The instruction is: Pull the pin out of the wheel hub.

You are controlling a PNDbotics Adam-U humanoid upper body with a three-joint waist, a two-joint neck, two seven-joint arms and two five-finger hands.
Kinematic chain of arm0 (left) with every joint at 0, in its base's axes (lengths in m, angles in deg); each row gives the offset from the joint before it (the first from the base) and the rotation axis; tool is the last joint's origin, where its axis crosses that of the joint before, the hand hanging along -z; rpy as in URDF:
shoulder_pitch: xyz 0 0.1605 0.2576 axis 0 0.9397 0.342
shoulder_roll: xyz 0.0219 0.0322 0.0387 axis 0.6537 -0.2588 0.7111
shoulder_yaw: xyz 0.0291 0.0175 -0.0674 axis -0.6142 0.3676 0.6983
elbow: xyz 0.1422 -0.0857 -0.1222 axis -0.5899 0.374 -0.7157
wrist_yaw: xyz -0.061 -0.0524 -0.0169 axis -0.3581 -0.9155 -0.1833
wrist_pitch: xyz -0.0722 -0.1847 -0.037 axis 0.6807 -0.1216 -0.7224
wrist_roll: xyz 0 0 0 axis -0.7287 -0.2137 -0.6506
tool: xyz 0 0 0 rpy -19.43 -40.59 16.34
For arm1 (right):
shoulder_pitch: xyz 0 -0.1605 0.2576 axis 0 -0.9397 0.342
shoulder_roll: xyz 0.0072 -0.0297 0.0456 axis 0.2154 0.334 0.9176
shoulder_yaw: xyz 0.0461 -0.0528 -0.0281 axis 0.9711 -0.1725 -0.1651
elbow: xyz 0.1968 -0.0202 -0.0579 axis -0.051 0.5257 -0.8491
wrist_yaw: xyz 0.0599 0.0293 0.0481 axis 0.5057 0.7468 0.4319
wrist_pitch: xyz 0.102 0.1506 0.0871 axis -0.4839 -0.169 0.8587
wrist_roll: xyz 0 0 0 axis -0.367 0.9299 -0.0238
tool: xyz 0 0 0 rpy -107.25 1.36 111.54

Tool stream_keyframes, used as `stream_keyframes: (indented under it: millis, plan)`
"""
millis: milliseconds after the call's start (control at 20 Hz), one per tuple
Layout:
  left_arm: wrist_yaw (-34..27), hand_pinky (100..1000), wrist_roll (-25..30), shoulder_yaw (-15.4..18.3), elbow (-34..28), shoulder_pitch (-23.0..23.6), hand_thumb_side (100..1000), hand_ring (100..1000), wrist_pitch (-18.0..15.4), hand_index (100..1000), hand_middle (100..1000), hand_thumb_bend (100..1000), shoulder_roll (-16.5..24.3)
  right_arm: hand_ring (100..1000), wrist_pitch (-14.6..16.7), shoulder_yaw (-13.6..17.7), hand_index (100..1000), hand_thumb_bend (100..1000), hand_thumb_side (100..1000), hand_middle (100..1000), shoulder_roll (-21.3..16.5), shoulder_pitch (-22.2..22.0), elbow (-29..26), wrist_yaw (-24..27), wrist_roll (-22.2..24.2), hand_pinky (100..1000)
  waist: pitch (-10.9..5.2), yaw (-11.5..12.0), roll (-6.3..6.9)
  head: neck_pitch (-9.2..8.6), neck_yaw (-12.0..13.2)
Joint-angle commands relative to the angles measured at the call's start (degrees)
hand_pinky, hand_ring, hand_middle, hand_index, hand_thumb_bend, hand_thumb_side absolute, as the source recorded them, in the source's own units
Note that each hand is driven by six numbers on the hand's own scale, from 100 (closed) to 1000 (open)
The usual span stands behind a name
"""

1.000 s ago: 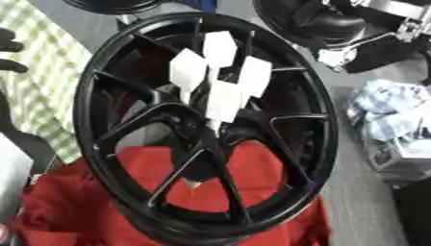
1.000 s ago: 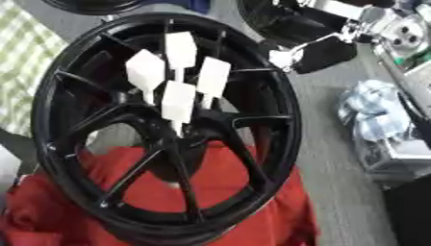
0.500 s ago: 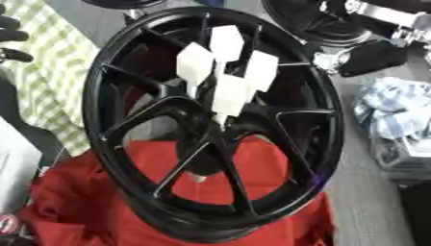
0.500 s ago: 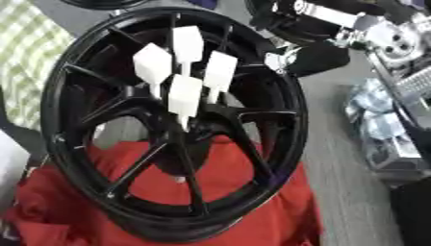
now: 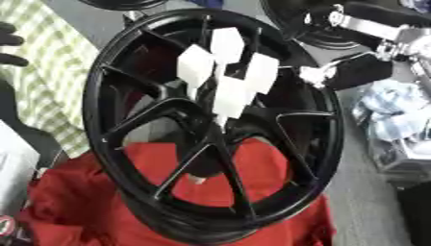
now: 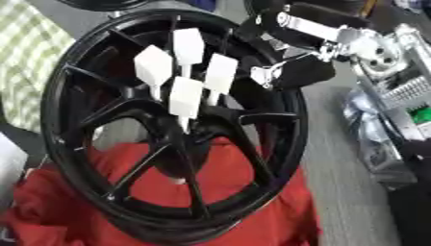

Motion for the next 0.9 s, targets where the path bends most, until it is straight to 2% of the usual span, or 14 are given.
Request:
stream_keyframes:
  millis: [50, 450, 700, 800, 900]
  plan:
    - [0.0, 583, -0.4, 0.9, -1.1, -0.2, 753, 694, 1.0, 774, 638, 100, 0.3, 911, -0.3, 0.2, 887, 100, 362, 817, -0.8, 1.2, -2.9, -0.2, 0.6, 946, -0.62, 0.3, 0.27, -0.06, -0.7]
    - [-0.2, 583, -1.0, 1.3, -1.1, -0.2, 760, 693, 2.1, 774, 638, 100, 0.0, 924, -0.2, -0.8, 908, 100, 516, 826, 0.3, 1.2, -0.7, -3.3, 1.4, 949, -0.09, 1.4, -0.23, -0.11, -1.6]
    - [0.0, 583, -1.0, 1.3, -1.1, -0.4, 762, 693, 2.3, 774, 637, 100, -0.1, 934, 0.6, -1.2, 921, 100, 573, 833, 1.0, 1.1, 1.7, -5.1, 1.6, 953, 0.31, 1.9, -0.54, -0.25, -2.1]
    - [0.1, 583, -1.1, 1.3, -1.1, -0.4, 764, 692, 2.3, 774, 636, 100, -0.1, 942, 0.8, -1.2, 931, 100, 508, 839, 1.2, 1.1, 2.5, -5.7, 1.8, 958, 0.52, 2.0, -0.65, -0.22, -2.2]
    - [0.2, 583, -1.1, 1.3, -1.1, -0.4, 765, 692, 2.4, 774, 636, 100, -0.1, 950, 0.9, -1.1, 940, 100, 400, 835, 1.4, 1.2, 2.8, -6.3, 1.7, 961, 0.71, 2.2, -0.75, -0.21, -2.2]
